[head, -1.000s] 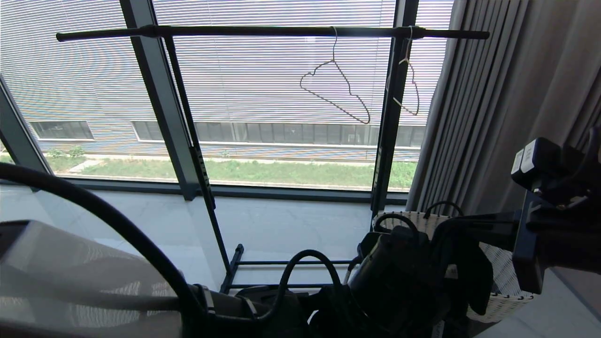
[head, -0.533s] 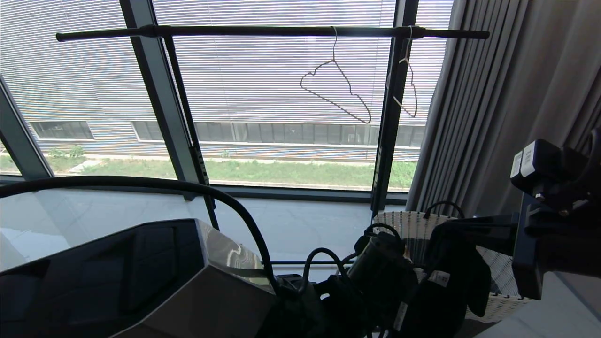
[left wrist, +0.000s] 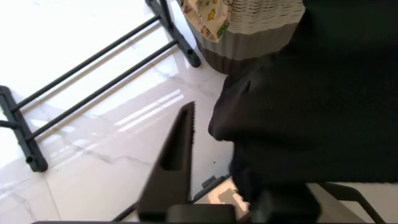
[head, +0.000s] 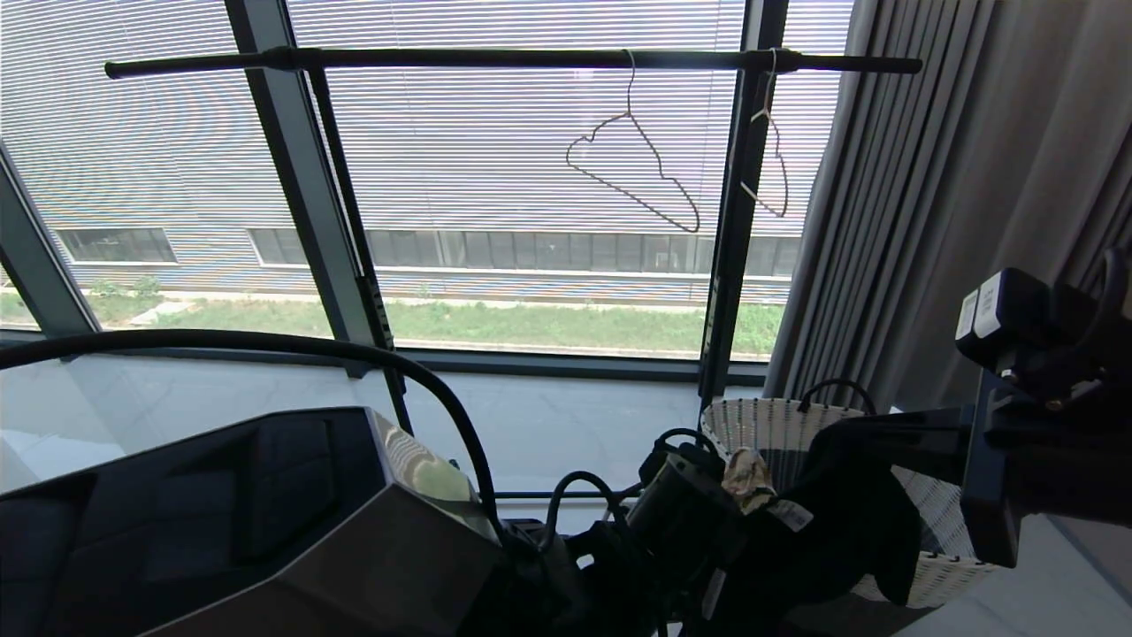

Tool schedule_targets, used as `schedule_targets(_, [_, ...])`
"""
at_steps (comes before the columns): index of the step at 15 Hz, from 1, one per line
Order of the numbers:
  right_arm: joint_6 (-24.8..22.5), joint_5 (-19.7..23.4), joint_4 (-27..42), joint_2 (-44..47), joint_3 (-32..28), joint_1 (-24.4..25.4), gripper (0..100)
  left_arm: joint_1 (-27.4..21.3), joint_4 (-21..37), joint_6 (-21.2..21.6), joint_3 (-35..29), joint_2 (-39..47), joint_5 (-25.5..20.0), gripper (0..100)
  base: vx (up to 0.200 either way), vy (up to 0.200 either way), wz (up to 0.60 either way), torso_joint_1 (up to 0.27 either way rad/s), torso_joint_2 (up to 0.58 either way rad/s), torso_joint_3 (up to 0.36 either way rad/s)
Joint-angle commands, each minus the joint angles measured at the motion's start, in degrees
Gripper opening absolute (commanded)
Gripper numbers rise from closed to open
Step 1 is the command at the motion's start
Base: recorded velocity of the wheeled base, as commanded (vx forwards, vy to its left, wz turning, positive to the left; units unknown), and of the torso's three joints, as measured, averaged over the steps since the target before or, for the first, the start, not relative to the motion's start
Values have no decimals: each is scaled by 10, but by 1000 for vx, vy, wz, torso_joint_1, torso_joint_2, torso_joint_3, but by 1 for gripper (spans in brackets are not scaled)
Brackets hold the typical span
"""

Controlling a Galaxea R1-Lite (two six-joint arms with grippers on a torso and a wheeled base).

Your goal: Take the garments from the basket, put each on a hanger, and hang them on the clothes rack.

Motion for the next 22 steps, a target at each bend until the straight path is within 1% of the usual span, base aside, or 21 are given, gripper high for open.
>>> schedule_targets(1, [3, 0, 0, 13, 2, -7, 0, 0, -1, 8, 42, -38, 31, 0, 0, 0, 0, 0, 0, 0])
schedule_targets(2, [14, 0, 0, 22, 6, -8, 0, 0, -2, 15, 75, -70, 38, 0, 0, 0, 0, 0, 0, 0])
schedule_targets(3, [22, 0, -1, 34, 7, -8, 0, 6, -11, 15, 105, -116, 34, 0, 0, 0, 0, 0, 0, 0])
schedule_targets(5, [22, 0, -11, 57, 6, -5, 0, 14, -6, 18, 144, -245, 27, 0, 0, 0, 0, 0, 0, 0])
schedule_targets(6, [22, 0, -33, 65, 8, -4, 0, 23, 17, 21, 162, -304, 18, 0, 0, 0, 0, 0, 0, 0])
schedule_targets(7, [23, 0, -57, 73, 13, 2, 0, 32, 72, 22, 173, -372, 10, 0, 0, 0, 0, 0, 0, 0])
schedule_targets(8, [23, -1, -76, 78, 14, 9, 0, 41, 128, 22, 173, -429, 2, 0, 0, 0, 0, 0, 0, 0])
schedule_targets(9, [23, -1, -89, 80, 11, 20, 0, 53, 171, 23, 167, -475, -9, 0, 0, 0, 0, 0, 0, 0])
schedule_targets(10, [23, -2, -96, 80, 5, 32, 0, 65, 203, 38, 156, -510, -16, 0, 0, 0, 0, 0, 0, 0])
schedule_targets(11, [22, -6, -96, 79, -4, 39, 0, 78, 223, 57, 145, -531, -16, 0, 0, 0, 0, 0, 0, 0])
schedule_targets(13, [22, -56, -96, 78, -17, 46, 0, 80, 242, 84, 122, -550, -16, 0, 0, 0, 0, 0, 0, 0])
schedule_targets(14, [22, -71, -96, 75, -23, 46, 0, 81, 258, 102, 105, -550, -15, 0, 0, 0, 0, 0, 0, 0])
schedule_targets(16, [22, -80, -91, 60, -37, 39, 0, 80, 283, 158, 57, -540, -15, 0, 0, 0, 0, 0, 0, 0])
schedule_targets(17, [22, -81, -82, 52, -49, 32, 0, 80, 304, 189, 25, -532, -15, 0, 0, 0, 0, 0, 0, 0])
schedule_targets(18, [22, -81, -64, 44, -70, 25, 0, 80, 327, 210, -13, -521, -15, 0, 0, 0, 0, 0, 0, 0])
schedule_targets(20, [23, -78, -11, 38, -134, 11, 0, 78, 359, 227, -68, -505, -15, 0, 0, 0, 0, 0, 0, 0])
schedule_targets(21, [23, -77, 7, 39, -165, 5, 0, 73, 361, 233, -78, -502, -16, 0, 0, 0, 0, 0, 0, 0])
schedule_targets(22, [23, -76, 17, 39, -179, 4, 0, 70, 361, 235, -79, -503, -16, 0, 0, 0, 0, 0, 0, 0])
